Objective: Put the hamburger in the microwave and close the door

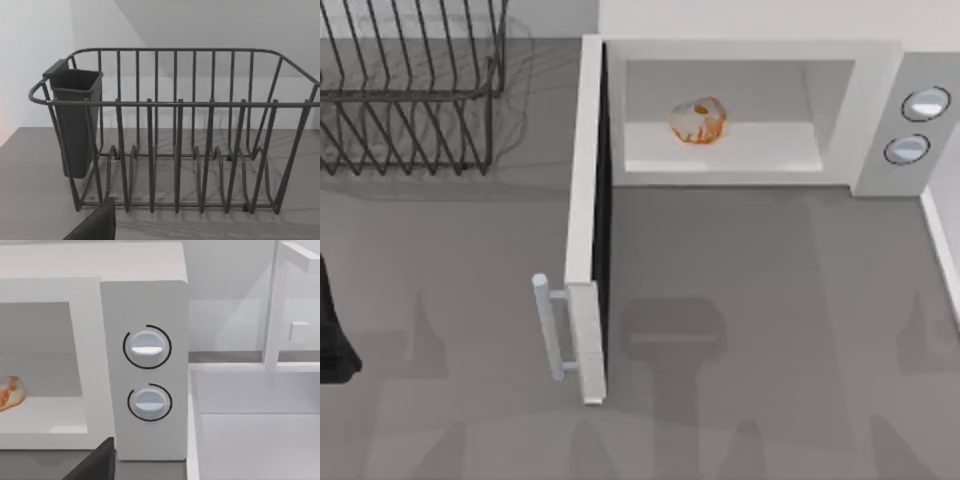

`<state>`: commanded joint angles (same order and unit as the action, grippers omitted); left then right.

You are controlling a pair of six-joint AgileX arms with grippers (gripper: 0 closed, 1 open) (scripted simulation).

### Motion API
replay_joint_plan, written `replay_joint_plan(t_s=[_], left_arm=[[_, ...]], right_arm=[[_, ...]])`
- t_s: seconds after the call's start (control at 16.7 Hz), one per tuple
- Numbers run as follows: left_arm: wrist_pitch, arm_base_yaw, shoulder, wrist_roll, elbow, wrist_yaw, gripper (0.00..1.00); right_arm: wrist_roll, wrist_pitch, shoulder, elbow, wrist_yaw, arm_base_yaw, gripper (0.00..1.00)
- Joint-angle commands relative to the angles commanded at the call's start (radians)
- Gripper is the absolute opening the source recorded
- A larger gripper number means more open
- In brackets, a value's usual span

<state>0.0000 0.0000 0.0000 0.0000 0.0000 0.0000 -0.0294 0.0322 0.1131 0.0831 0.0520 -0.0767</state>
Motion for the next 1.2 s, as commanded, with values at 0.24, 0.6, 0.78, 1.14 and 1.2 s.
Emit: replay_joint_plan(t_s=[0.24,0.6,0.78,1.14,1.2], left_arm=[[0.000,0.000,0.000,0.000,0.000,0.000,1.00],[0.000,0.000,0.000,0.000,0.000,0.000,0.92],[0.000,0.000,0.000,0.000,0.000,0.000,0.70],[0.000,0.000,0.000,0.000,0.000,0.000,0.25],[0.000,0.000,0.000,0.000,0.000,0.000,0.17]], right_arm=[[0.029,-0.032,-0.111,-0.082,-0.051,0.075,1.00],[0.029,-0.032,-0.113,-0.083,-0.052,0.077,1.00],[0.029,-0.032,-0.113,-0.083,-0.052,0.077,1.00],[0.029,-0.032,-0.113,-0.083,-0.052,0.077,1.00],[0.029,-0.032,-0.113,-0.083,-0.052,0.077,1.00]])
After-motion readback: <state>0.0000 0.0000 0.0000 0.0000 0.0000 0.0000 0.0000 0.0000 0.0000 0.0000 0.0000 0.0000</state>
